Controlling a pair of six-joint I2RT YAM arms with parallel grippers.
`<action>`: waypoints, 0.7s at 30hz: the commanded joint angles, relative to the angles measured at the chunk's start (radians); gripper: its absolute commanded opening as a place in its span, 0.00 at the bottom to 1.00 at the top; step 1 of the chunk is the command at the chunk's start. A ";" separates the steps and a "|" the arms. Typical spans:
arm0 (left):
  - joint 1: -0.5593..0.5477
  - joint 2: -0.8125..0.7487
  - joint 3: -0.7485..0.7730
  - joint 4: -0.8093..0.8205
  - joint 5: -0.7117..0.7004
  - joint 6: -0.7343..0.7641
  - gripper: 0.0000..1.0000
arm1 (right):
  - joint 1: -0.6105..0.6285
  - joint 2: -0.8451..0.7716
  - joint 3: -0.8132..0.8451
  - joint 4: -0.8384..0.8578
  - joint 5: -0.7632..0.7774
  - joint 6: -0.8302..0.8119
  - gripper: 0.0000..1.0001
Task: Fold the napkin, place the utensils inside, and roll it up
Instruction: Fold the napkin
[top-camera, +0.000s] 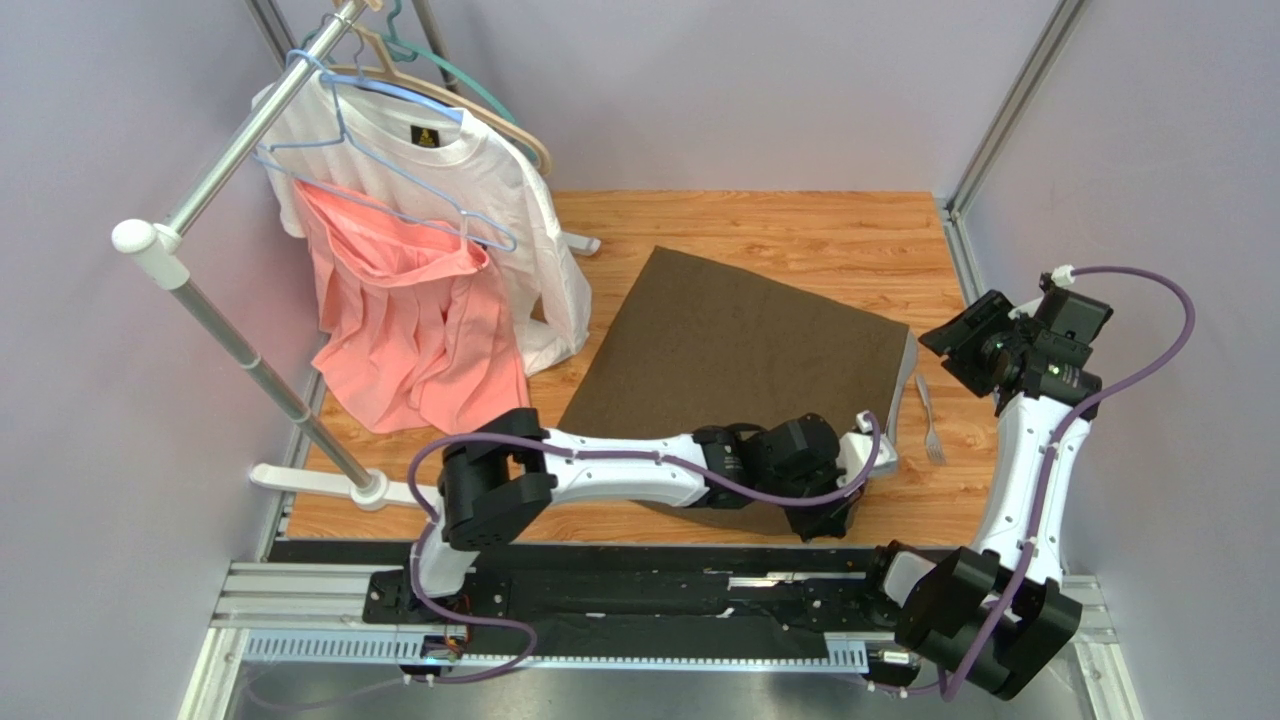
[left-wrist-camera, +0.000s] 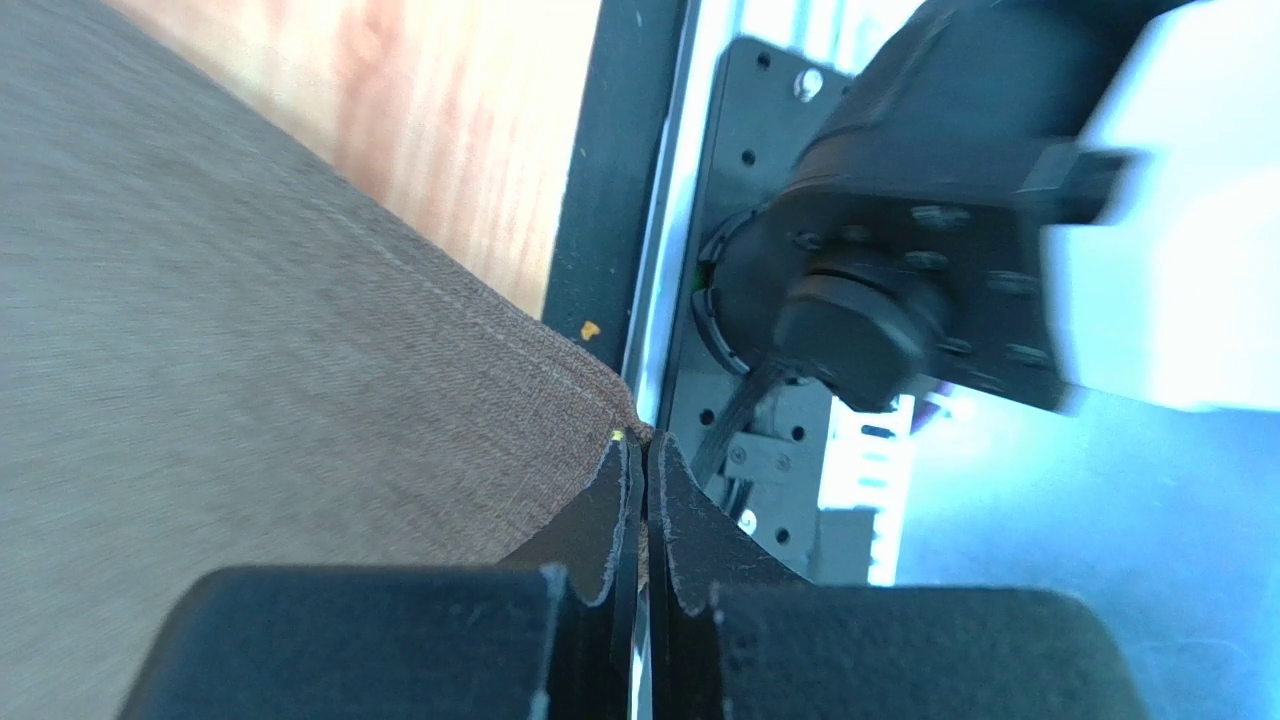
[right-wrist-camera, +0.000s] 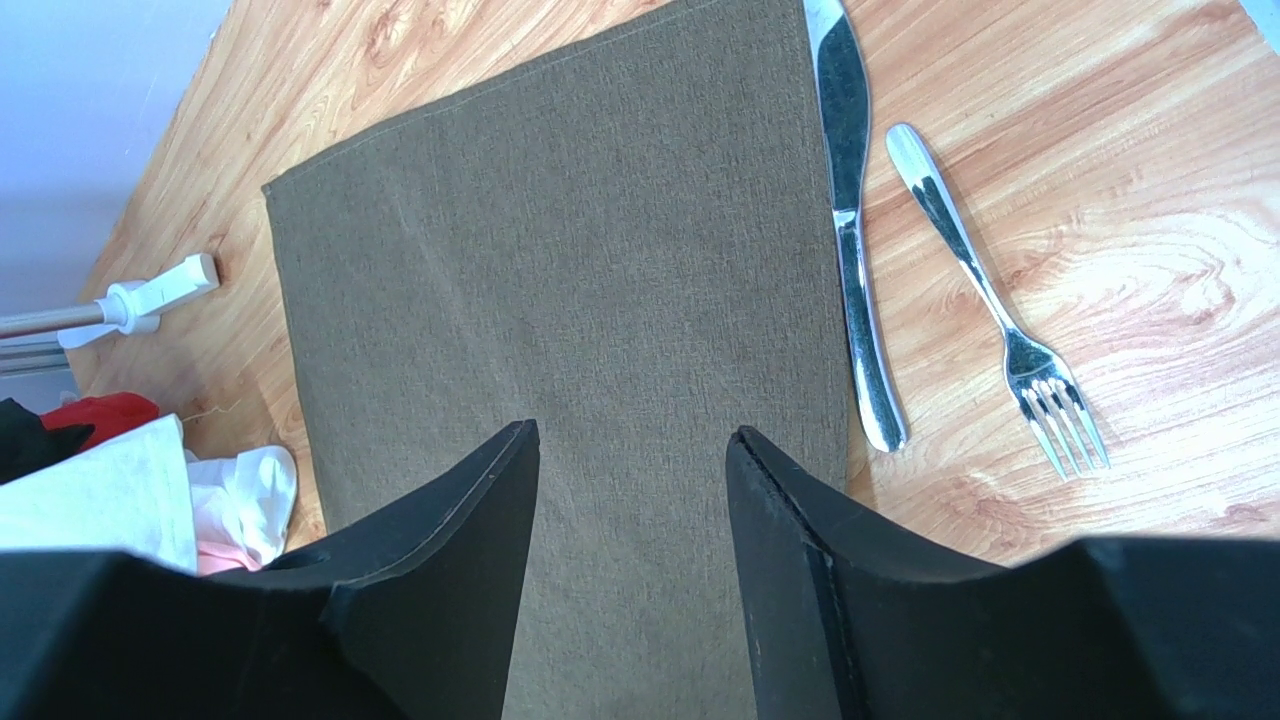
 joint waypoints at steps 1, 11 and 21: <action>0.058 -0.111 0.003 -0.091 -0.059 0.055 0.00 | -0.007 -0.025 0.029 0.017 0.009 0.001 0.53; 0.322 -0.096 0.084 -0.242 -0.043 0.255 0.00 | -0.007 -0.042 -0.043 0.064 0.006 0.012 0.53; 0.497 0.061 0.242 -0.334 -0.056 0.363 0.00 | -0.007 -0.049 -0.098 0.086 0.044 0.012 0.53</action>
